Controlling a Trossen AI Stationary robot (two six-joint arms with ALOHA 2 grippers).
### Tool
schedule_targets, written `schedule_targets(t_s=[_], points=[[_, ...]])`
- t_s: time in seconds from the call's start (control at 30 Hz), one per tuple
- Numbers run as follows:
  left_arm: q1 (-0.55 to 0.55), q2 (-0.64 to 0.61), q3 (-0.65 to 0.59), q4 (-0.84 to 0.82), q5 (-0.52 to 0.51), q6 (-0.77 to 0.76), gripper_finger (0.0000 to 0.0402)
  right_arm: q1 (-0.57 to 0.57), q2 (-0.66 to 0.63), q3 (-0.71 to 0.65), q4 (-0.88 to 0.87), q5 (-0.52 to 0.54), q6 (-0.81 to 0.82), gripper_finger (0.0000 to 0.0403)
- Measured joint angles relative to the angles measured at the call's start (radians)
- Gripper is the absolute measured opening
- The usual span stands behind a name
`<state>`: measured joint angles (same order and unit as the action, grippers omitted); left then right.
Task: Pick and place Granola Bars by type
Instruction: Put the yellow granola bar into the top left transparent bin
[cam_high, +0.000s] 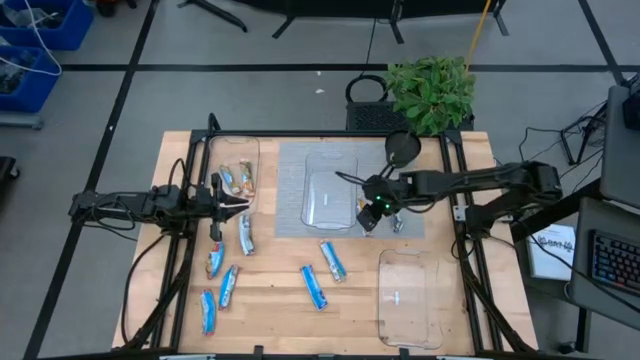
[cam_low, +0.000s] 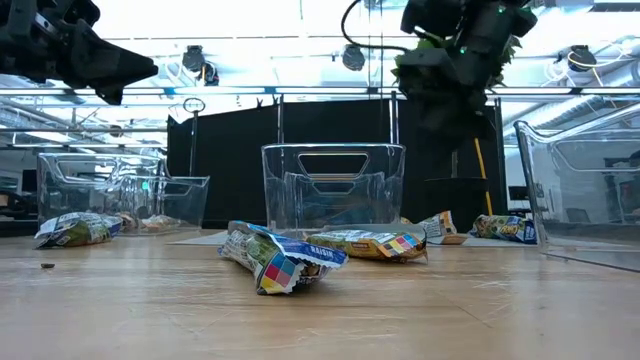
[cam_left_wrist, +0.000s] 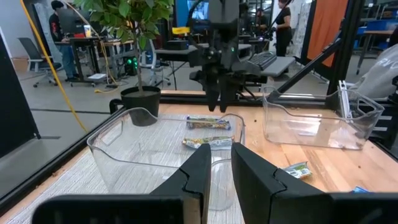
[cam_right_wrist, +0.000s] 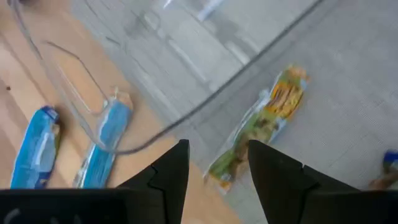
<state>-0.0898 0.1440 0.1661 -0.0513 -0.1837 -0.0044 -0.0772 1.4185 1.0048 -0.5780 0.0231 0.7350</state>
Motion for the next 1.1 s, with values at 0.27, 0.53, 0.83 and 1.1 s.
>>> schedule_targets(t_s=[0.27, 0.53, 0.83, 1.1], points=[[0.000, 0.000, 0.000, 0.000, 0.000, 0.000, 0.0067, 0.012, 0.093, -0.002, 0.000, 0.000, 0.048, 0.0155], [0.000, 0.000, 0.000, 0.000, 0.000, 0.000, 0.0067, 0.013, 0.173, -0.002, -0.001, -0.027, 0.083, 0.0155], [0.000, 0.000, 0.000, 0.000, 0.000, 0.000, 0.0067, 0.014, 0.224, -0.002, 0.006, -0.056, 0.094, 0.0155], [0.000, 0.000, 0.000, 0.000, 0.000, 0.000, 0.0067, 0.014, 0.246, -0.002, 0.014, -0.058, 0.092, 0.0155]])
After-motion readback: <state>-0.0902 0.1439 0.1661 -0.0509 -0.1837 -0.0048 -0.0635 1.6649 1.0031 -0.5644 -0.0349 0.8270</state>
